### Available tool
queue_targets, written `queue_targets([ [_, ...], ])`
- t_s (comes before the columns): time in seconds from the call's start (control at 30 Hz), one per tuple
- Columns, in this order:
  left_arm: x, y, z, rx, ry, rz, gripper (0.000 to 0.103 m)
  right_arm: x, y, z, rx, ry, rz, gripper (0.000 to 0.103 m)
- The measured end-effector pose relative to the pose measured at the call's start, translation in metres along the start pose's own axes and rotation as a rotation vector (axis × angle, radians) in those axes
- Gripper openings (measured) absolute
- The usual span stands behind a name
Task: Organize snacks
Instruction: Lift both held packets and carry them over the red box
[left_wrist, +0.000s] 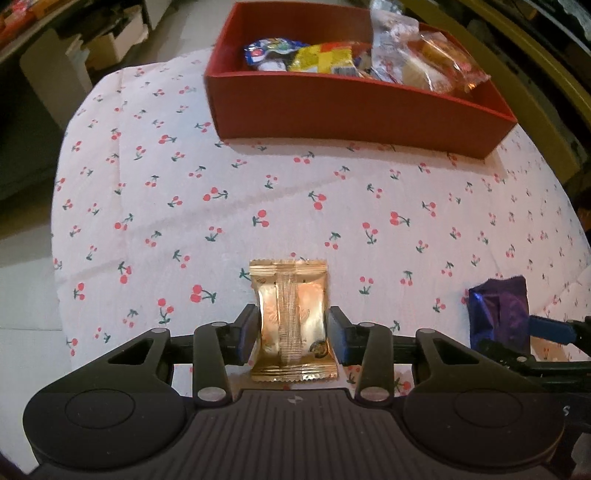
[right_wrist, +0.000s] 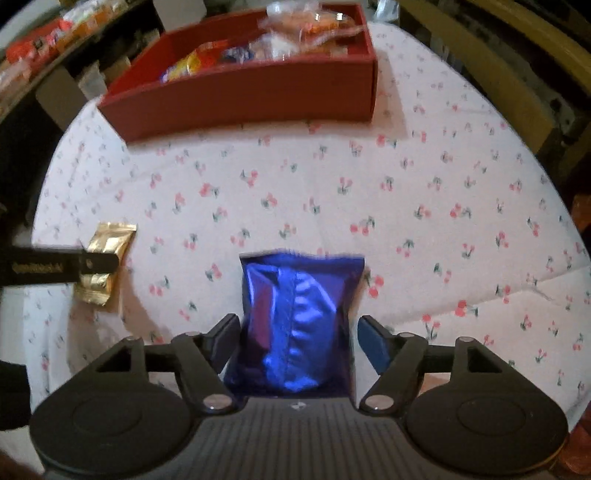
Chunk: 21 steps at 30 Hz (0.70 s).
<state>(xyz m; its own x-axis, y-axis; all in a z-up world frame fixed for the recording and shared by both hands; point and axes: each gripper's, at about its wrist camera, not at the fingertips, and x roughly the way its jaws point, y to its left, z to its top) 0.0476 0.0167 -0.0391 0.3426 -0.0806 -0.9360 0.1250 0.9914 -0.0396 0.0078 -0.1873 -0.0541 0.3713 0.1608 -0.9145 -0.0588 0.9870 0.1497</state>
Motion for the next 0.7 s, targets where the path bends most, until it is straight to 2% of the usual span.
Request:
queue_targets([
  [0.07, 0.004, 0.001, -0.001, 0.007, -0.002, -0.025, 0.05, 0.0, 0.002, -0.002, -0.016, -0.019, 0.001, 0.077],
  [0.1, 0.007, 0.002, -0.002, 0.007, 0.005, -0.029, 0.05, 0.001, 0.002, -0.002, -0.016, -0.028, -0.005, 0.069],
  [0.13, 0.008, 0.002, -0.002, 0.006, 0.006, -0.034, 0.05, 0.001, 0.004, -0.003, -0.023, -0.039, -0.026, 0.064],
  [0.23, 0.006, -0.002, 0.0, 0.015, 0.011, -0.059, 0.049, -0.003, 0.008, -0.003, -0.035, -0.06, -0.045, 0.059],
  [0.37, 0.001, -0.011, -0.003, 0.057, -0.004, -0.085, 0.042, -0.012, 0.005, -0.003, -0.012, -0.1, -0.034, 0.049],
  [0.43, -0.002, -0.009, -0.003, 0.048, -0.01, -0.095, 0.041, -0.016, 0.001, -0.002, 0.009, -0.117, -0.022, 0.047],
  [0.53, 0.0, -0.003, -0.004, 0.031, -0.009, -0.071, 0.041, -0.015, 0.003, -0.001, -0.002, -0.124, -0.027, 0.046],
  [0.6, 0.003, 0.001, -0.003, 0.003, -0.005, -0.084, 0.048, -0.014, 0.004, -0.001, -0.005, -0.121, -0.015, 0.046],
  [0.63, 0.003, 0.002, -0.003, -0.014, -0.007, -0.095, 0.049, -0.014, 0.004, -0.001, -0.007, -0.122, -0.014, 0.046],
  [0.7, 0.003, -0.002, -0.001, -0.014, -0.01, -0.098, 0.062, -0.015, 0.004, -0.001, -0.007, -0.126, -0.011, 0.046],
])
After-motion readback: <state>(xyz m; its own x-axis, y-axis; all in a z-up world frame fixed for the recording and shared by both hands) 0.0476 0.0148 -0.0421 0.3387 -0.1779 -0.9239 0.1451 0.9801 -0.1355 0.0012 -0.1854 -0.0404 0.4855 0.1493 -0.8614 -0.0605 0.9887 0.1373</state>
